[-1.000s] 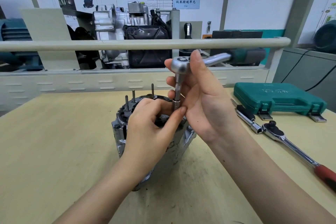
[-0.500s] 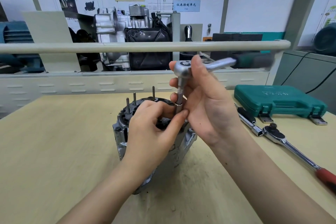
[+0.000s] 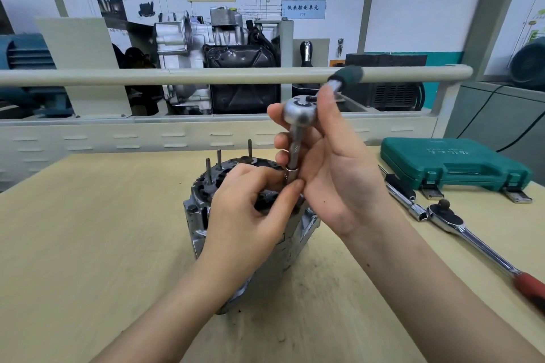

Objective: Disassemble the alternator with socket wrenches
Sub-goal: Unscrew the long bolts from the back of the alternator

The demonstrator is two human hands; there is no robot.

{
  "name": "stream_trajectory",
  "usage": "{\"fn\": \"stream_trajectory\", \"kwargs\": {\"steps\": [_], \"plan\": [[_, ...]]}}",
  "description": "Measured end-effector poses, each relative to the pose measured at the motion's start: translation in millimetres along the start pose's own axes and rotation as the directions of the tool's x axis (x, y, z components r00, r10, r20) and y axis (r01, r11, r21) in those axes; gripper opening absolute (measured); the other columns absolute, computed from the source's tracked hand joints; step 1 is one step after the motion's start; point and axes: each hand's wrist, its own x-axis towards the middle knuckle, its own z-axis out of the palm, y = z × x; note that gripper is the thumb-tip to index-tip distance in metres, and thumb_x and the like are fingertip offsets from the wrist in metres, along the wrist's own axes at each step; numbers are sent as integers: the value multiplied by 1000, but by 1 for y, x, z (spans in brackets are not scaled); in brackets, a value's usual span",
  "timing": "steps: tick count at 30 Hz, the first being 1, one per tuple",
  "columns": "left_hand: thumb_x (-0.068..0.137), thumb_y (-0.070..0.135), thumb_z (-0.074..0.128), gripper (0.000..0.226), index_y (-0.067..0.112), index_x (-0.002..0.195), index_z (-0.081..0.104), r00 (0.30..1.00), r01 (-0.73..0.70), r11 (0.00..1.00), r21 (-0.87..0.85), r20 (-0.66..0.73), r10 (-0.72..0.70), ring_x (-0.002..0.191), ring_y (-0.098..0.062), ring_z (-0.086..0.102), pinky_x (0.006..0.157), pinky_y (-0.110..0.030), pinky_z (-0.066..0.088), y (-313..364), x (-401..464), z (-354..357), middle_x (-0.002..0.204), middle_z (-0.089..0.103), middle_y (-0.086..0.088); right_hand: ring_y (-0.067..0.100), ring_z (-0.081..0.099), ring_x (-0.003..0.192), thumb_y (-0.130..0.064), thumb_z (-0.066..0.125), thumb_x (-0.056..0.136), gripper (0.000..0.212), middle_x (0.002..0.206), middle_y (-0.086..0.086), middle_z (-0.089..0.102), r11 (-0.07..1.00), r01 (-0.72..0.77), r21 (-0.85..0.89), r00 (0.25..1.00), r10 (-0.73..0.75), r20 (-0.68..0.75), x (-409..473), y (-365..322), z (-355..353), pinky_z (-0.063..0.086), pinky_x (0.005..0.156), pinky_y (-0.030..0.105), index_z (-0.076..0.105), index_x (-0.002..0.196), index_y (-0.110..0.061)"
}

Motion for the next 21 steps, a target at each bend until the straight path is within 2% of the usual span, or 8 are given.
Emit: {"fn": "stream_trajectory", "kwargs": {"steps": [2, 7, 11, 12, 14, 16, 18, 21], "plan": [[75, 25, 64, 16, 24, 67, 51, 1000, 10, 1000, 2, -17, -10, 69, 3, 45, 64, -6, 34, 1, 0, 0, 65, 50, 12, 4, 55, 55, -43, 53, 66, 59, 67, -6, 65, 1000, 17, 7, 1000, -17, -14, -1, 0, 0, 45, 55, 17, 53, 111, -4], [74, 30, 64, 24, 35, 63, 43, 999, 26, 1000, 12, -24, -26, 66, 3, 44, 61, -7, 32, 2, 1, 0, 61, 46, 14, 7, 56, 56, -34, 61, 59, 54, 71, 1, 60, 997, 65, 30, 997, -64, -45, -2, -2, 0, 44, 52, 19, 54, 104, -5], [76, 35, 64, 16, 31, 67, 51, 1000, 25, 1000, -4, -11, -25, 69, 1, 47, 63, -8, 34, 1, 1, -1, 65, 50, 14, 5, 57, 55, -42, 54, 65, 70, 67, -5, 66, 1000, 10, 9, 1000, -10, -14, 0, 0, 1, 46, 54, 17, 53, 117, 4], [77, 38, 60, 15, 25, 70, 57, 1000, 18, 1000, -12, 7, -18, 72, -1, 48, 64, -9, 36, 1, 1, -1, 68, 53, 14, 4, 57, 55, -45, 52, 66, 66, 69, -6, 67, 1000, 2, 7, 1000, -2, -8, 0, 1, 0, 46, 54, 16, 57, 110, 4], [79, 38, 52, 29, 12, 76, 66, 999, -1, 1000, -28, 33, 2, 76, -4, 50, 68, -12, 39, 0, 0, 0, 74, 56, 14, 4, 57, 55, -47, 49, 68, 48, 73, -7, 69, 1000, 4, 17, 1000, -4, -8, 2, 1, -2, 46, 54, 15, 63, 90, -6], [79, 35, 56, 25, 12, 76, 66, 999, 2, 999, -32, 39, -1, 77, -5, 51, 69, -12, 39, 0, 0, -1, 74, 57, 12, 4, 57, 55, -47, 48, 69, 41, 74, -6, 69, 1000, 6, 28, 1000, -6, -9, 2, 0, -2, 46, 54, 16, 63, 83, -11], [78, 28, 62, 11, 19, 72, 62, 1000, 16, 999, -29, 27, -15, 74, -3, 50, 67, -11, 39, 1, 1, -1, 71, 57, 9, 3, 58, 57, -46, 49, 69, 46, 73, -7, 69, 1000, 4, 31, 1000, -4, -7, 1, 0, -1, 46, 55, 16, 60, 90, -7], [77, 25, 62, 11, 25, 68, 56, 1000, 19, 1000, -7, -4, -19, 71, -2, 49, 65, -9, 37, 2, 1, -1, 67, 56, 9, 4, 59, 60, -41, 54, 66, 57, 73, -5, 68, 999, 25, 48, 999, -23, -30, 1, -1, 0, 46, 54, 17, 50, 111, -7]]}}
